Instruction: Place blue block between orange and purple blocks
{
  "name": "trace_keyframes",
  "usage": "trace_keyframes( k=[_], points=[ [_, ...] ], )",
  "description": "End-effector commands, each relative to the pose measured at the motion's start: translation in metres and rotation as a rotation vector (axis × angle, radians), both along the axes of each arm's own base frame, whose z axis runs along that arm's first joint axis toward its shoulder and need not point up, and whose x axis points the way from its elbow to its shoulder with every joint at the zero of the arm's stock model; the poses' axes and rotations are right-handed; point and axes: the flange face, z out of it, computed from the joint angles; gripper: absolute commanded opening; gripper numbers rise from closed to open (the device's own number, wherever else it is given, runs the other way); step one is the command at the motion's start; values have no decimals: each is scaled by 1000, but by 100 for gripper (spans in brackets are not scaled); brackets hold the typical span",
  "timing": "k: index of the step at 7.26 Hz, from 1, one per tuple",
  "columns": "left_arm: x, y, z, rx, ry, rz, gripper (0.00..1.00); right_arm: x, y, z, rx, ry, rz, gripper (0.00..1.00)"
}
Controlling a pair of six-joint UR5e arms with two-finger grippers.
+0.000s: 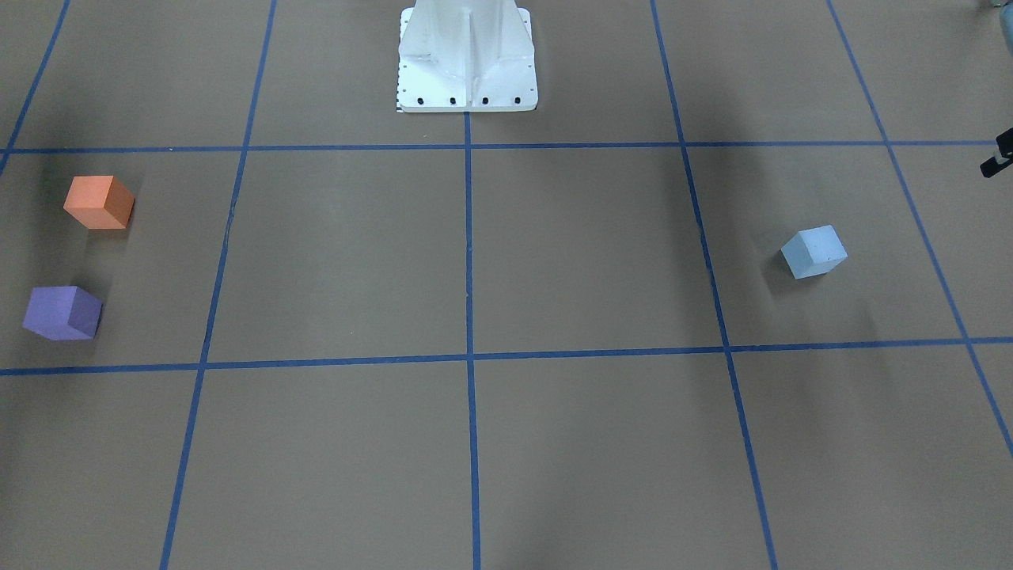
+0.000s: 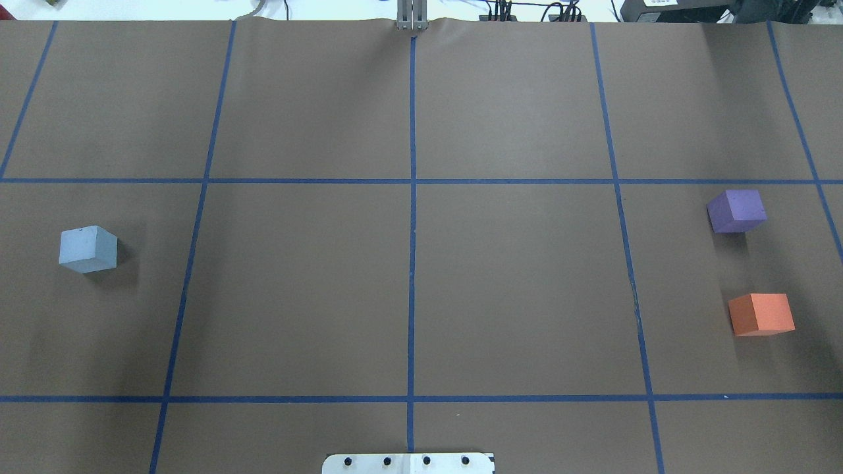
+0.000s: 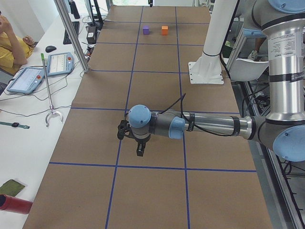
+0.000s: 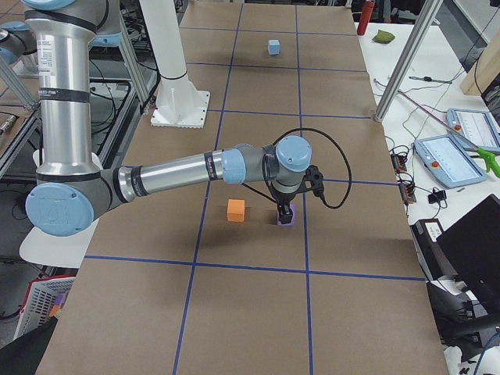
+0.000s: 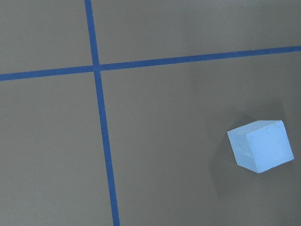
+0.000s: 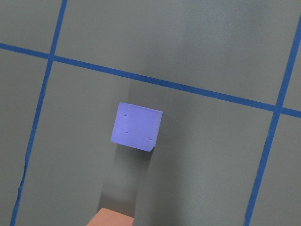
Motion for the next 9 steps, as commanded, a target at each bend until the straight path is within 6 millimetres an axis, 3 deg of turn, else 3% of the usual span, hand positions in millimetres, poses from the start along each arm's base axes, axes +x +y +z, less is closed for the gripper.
trace_keyframes(
  k=[1, 3, 6, 8, 9],
  points=[
    [0, -1, 2, -15, 0, -9, 100, 1, 6, 8, -16, 6, 1, 100],
    [0, -1, 2, -14, -1, -8, 100, 2, 9, 12, -26, 7, 1, 100],
    [1, 0, 25, -50, -6, -2, 100, 0, 5, 22, -43, 9, -1, 100],
    [27, -3, 32, -33, -15, 24, 100, 1, 5, 25, -46, 14, -2, 100],
    [54, -15, 16, -61, -4, 2, 100, 1, 5, 31, -60, 14, -1, 100]
  ],
)
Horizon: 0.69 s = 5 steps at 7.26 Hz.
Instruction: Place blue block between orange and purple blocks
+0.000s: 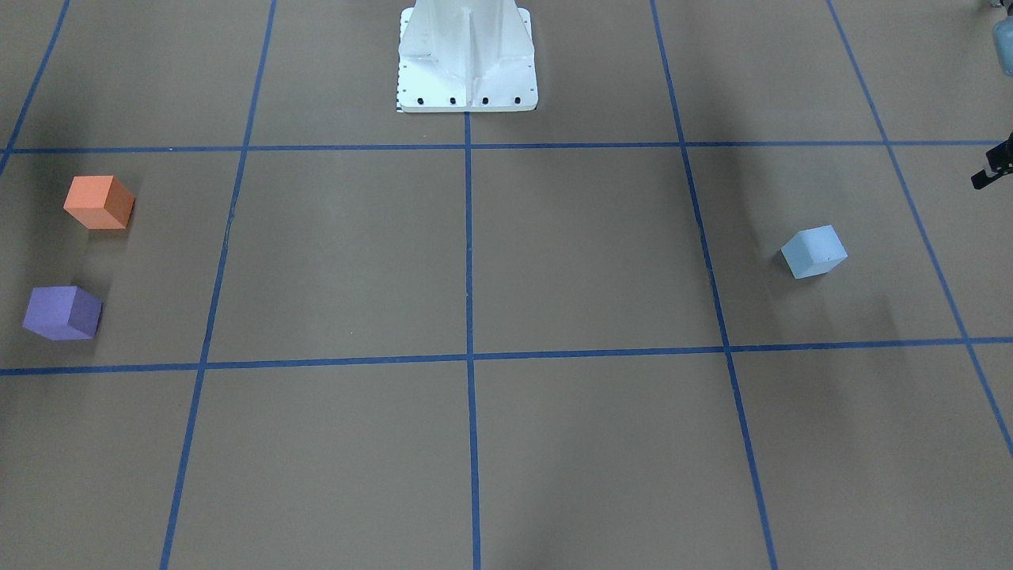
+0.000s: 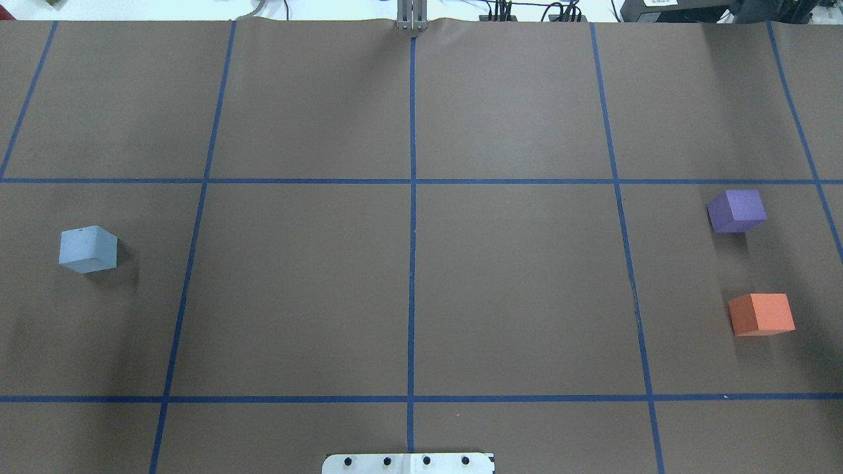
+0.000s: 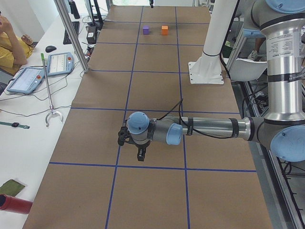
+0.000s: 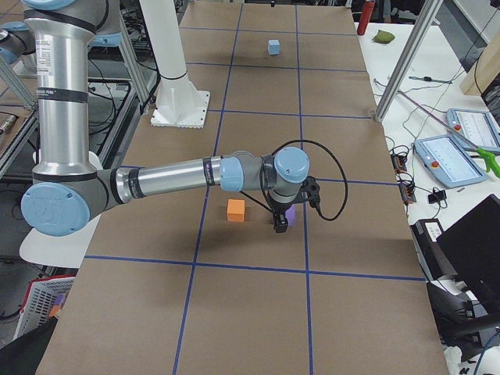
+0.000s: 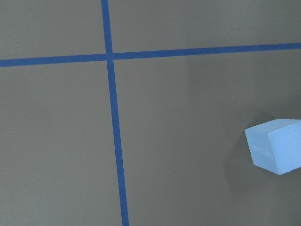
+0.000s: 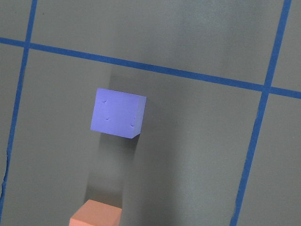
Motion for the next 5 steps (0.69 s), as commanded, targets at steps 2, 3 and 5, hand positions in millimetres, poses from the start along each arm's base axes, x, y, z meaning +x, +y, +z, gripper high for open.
trace_keyframes(
  k=[2, 3, 5],
  points=[
    [109, -22, -41, -161, -13, -107, 100, 0, 1, 8, -19, 0, 0, 100],
    [146, -19, -50, -210, -15, -137, 100, 0, 1, 8, -19, -3, 0, 100],
    [187, -22, -68, -310, -20, -196, 100, -1, 1, 8, -19, -5, -2, 100]
  ],
)
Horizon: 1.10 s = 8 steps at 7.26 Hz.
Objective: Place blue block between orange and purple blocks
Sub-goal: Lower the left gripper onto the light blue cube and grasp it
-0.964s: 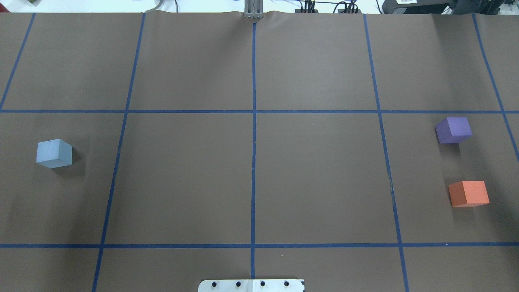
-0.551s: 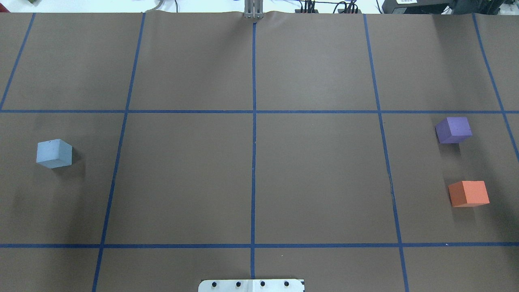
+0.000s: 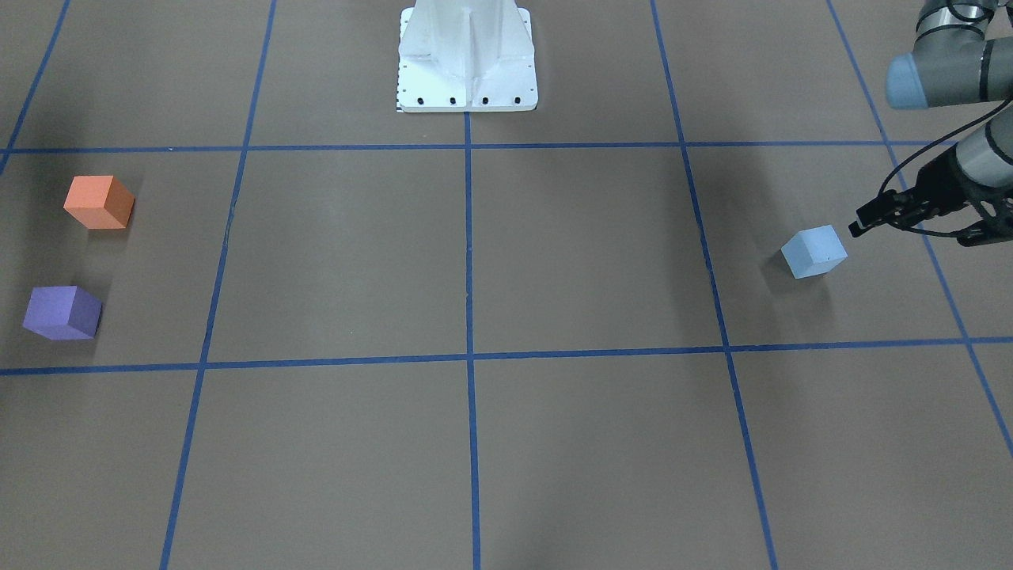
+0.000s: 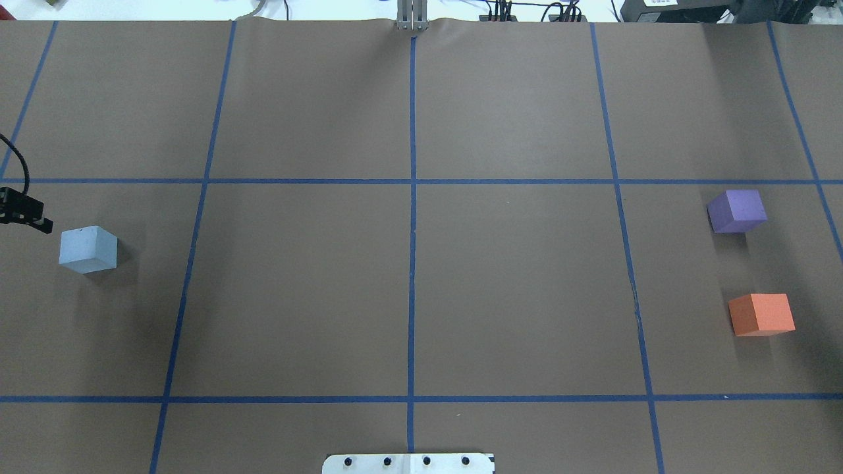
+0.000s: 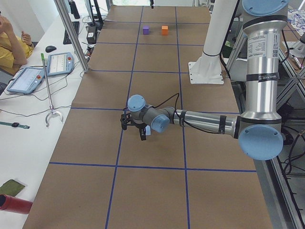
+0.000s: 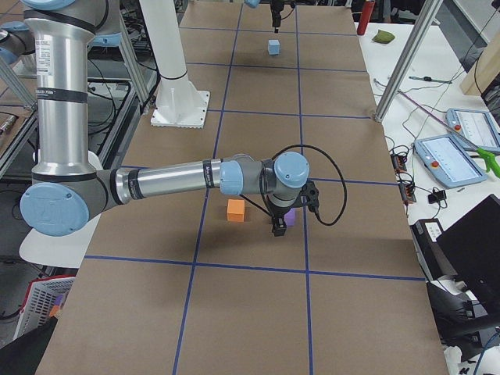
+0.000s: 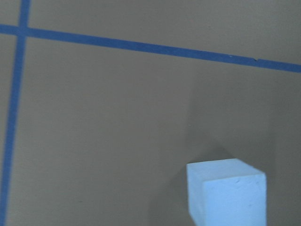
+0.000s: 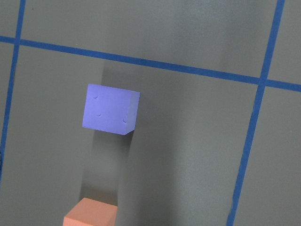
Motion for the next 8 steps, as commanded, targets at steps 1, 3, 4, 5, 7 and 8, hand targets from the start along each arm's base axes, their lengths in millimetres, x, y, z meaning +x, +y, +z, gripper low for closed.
trace_keyframes(
  k=[1, 3, 4, 5, 7, 8],
  points=[
    [43, -1, -18, -101, 0, -53, 100, -1, 0, 0, -1, -1, -1, 100],
    [63, 3, -5, -97, -61, -57, 100, -1, 0, 0, -2, -2, -1, 100],
    [75, -1, -12, -107, -56, -61, 100, -1, 0, 0, -2, -2, -3, 100],
    [88, -1, -9, -116, -62, -47, 100, -1, 0, 0, -2, -2, -3, 100],
    [105, 6, 0, -94, -103, -33, 99, -5, 1, 0, -5, -10, -11, 100],
    [108, 7, 2, -91, -111, -28, 94, -6, 0, -1, -3, -16, -12, 100]
  ],
)
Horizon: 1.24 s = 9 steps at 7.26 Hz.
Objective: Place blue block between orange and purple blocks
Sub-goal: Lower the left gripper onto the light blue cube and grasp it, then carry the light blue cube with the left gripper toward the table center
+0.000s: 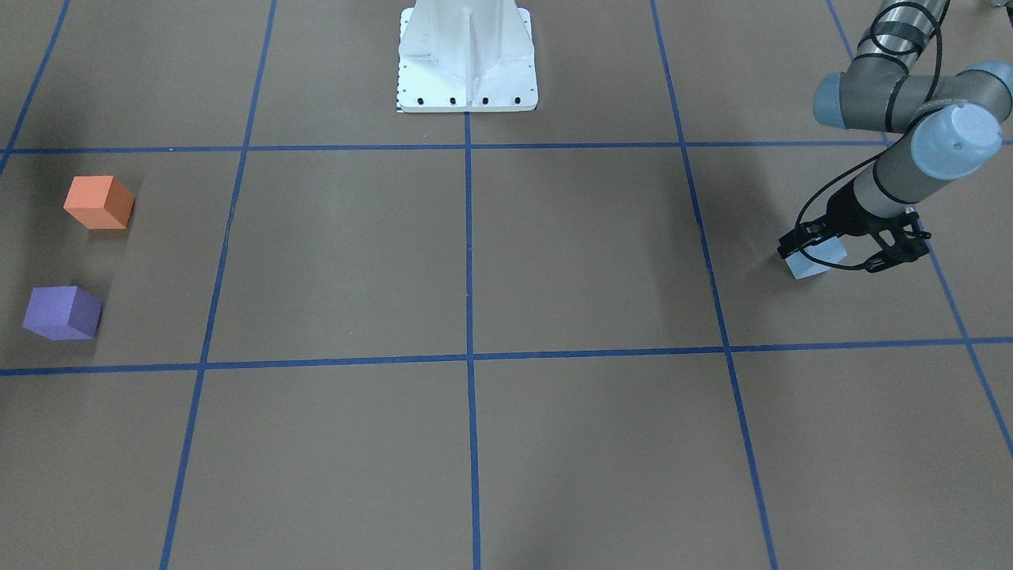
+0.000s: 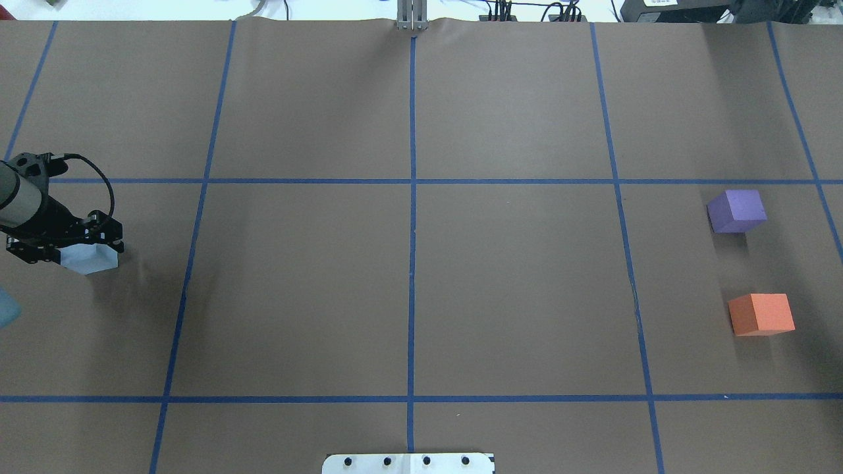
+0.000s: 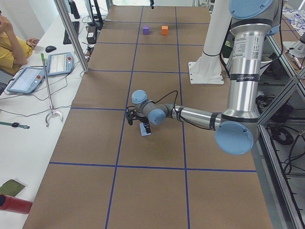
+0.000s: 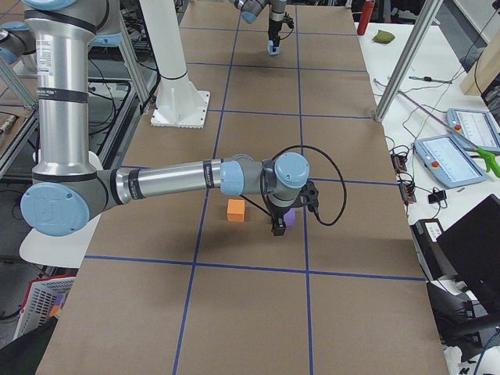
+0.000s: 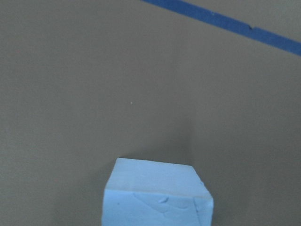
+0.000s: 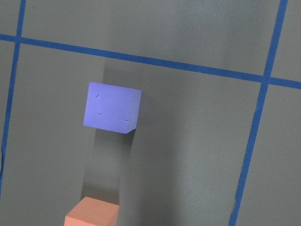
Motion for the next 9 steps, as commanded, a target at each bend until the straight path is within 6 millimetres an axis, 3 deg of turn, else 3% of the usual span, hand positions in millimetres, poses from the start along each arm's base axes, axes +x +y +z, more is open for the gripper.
trace_keyframes(
  k=[1, 2, 3, 5, 6, 7, 9],
  points=[
    [7, 2, 4, 12, -20, 7, 83, -2, 0, -2, 3, -8, -5, 100],
    [8, 2, 4, 13, -29, -1, 52, -2, 0, -4, 7, -10, -5, 100],
    [8, 2, -1, 13, -23, -1, 1, -3, 0, -5, 14, -8, -9, 100],
    [25, -17, -61, 93, 52, 1, 0, -3, -2, -6, 48, -12, -9, 100],
    [38, -31, -107, 149, 104, -1, 0, -5, 1, -4, 63, -19, -11, 100],
    [54, -29, -149, 162, 153, -17, 0, -6, 2, -4, 73, -20, -13, 100],
    [130, -16, -247, 145, 256, -12, 0, -7, 2, -5, 74, -22, -16, 100]
  ],
)
